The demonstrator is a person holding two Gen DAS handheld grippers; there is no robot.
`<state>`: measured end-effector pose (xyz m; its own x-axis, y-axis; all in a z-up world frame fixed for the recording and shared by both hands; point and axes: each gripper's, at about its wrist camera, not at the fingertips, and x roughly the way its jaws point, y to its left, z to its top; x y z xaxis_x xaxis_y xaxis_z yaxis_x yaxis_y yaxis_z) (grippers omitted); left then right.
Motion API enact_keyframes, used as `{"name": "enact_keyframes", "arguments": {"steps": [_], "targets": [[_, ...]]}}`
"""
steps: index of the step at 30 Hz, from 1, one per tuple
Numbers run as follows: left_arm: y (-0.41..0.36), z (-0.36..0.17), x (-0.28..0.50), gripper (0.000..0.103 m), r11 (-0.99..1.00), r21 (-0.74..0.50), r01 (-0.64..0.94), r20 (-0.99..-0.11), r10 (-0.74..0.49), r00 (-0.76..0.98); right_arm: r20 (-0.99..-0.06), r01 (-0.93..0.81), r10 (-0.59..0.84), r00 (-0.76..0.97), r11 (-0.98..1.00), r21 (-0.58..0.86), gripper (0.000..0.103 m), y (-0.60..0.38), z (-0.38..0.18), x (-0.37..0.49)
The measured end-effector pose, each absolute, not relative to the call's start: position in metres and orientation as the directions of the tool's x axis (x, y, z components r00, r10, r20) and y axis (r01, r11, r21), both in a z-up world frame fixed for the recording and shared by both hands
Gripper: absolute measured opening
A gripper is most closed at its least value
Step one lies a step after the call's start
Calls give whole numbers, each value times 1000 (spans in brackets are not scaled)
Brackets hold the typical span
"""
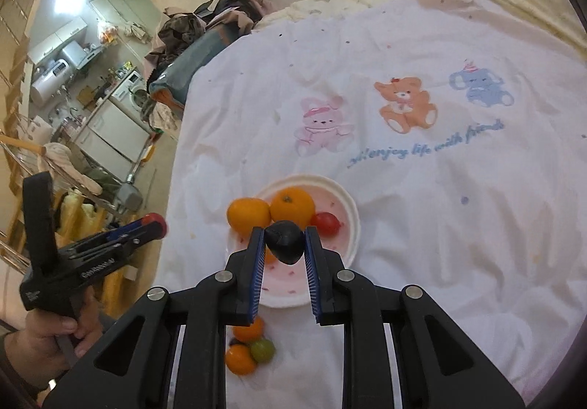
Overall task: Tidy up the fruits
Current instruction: 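Carry the plum with the right gripper while the left gripper carries the tomato onto the plate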
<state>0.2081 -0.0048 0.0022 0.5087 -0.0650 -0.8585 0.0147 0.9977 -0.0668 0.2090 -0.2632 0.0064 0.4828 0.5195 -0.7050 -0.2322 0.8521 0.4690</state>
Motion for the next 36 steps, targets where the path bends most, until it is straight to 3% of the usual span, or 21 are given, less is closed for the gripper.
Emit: {"name": "enact_keyframes", "arguments": {"steps": [3, 10, 19, 36], "targets": [[-13, -9, 222, 25, 997, -62, 40, -874, -74, 480, -711, -214, 553, 433, 830, 515, 23, -263, -9, 230], [-32, -58, 236, 25, 992, -89, 95, -913, -119, 391, -788, -181, 497, 363, 867, 464, 23, -252, -47, 261], [-50, -95, 235, 25, 983, -132, 126, -945, -163, 283, -805, -115, 524, 279, 850, 514, 23, -247, -80, 271], [-68, -100, 240, 26, 975, -159, 158, -947, -195, 255, -831, -59, 518, 201, 853, 518, 24, -246, -105, 273]]}}
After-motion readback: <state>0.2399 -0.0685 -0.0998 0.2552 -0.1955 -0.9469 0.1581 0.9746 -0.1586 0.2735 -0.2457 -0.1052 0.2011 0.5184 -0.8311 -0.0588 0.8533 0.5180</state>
